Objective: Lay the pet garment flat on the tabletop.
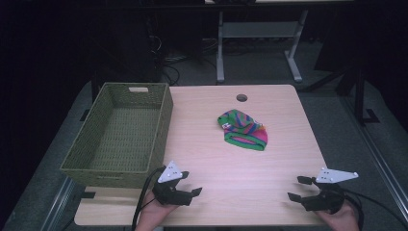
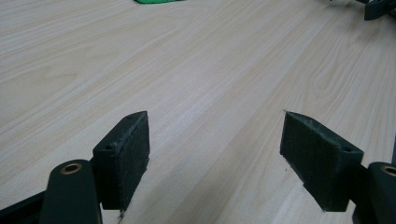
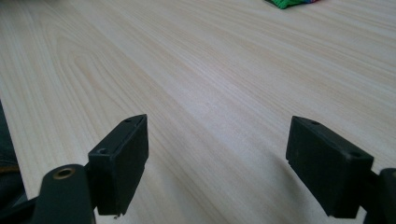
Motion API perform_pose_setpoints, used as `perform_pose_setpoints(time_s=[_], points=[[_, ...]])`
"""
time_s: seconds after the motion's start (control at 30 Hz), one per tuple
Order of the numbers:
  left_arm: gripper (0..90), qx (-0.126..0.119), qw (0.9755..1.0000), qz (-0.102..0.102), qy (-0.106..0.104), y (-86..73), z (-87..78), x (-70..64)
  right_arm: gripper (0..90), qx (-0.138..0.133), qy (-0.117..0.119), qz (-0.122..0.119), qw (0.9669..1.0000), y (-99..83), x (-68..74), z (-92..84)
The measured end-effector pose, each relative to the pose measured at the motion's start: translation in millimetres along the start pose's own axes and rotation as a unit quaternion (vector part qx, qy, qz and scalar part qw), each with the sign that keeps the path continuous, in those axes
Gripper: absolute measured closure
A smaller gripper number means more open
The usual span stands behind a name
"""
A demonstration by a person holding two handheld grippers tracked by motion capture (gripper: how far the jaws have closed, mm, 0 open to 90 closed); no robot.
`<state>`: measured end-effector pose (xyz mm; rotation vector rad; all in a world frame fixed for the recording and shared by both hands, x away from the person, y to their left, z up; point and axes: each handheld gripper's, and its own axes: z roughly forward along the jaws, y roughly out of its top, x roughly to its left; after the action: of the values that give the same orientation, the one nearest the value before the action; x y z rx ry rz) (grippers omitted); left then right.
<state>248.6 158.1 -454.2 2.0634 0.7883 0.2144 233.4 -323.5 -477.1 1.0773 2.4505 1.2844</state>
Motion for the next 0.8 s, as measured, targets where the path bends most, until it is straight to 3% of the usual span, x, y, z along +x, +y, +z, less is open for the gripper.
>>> perform_pose_setpoints(time_s=[0.17, 0.27, 0.5, 0.8], points=[[23.8, -0.003, 1.0000, -0.003, -0.003, 0.0, -0.7, 1.0, 20.2, -0.004, 0.009, 0.002, 0.9999, 1.0, -1.6, -0.1], [23.8, -0.004, 1.0000, -0.003, -0.004, -0.9, -1.4, 1.0, 20.3, -0.033, 0.032, 0.016, 0.9988, 2.6, -1.7, -4.4], [23.8, -0.005, 1.0000, 0.002, -0.004, -1.6, -3.8, -0.7, 20.3, -0.024, 0.014, -0.001, 0.9996, 6.5, 2.8, -4.2], [23.8, -0.005, 1.0000, 0.001, -0.004, -1.3, -3.8, 0.6, 20.2, -0.015, 0.009, -0.006, 0.9998, 7.9, 7.8, -2.6]])
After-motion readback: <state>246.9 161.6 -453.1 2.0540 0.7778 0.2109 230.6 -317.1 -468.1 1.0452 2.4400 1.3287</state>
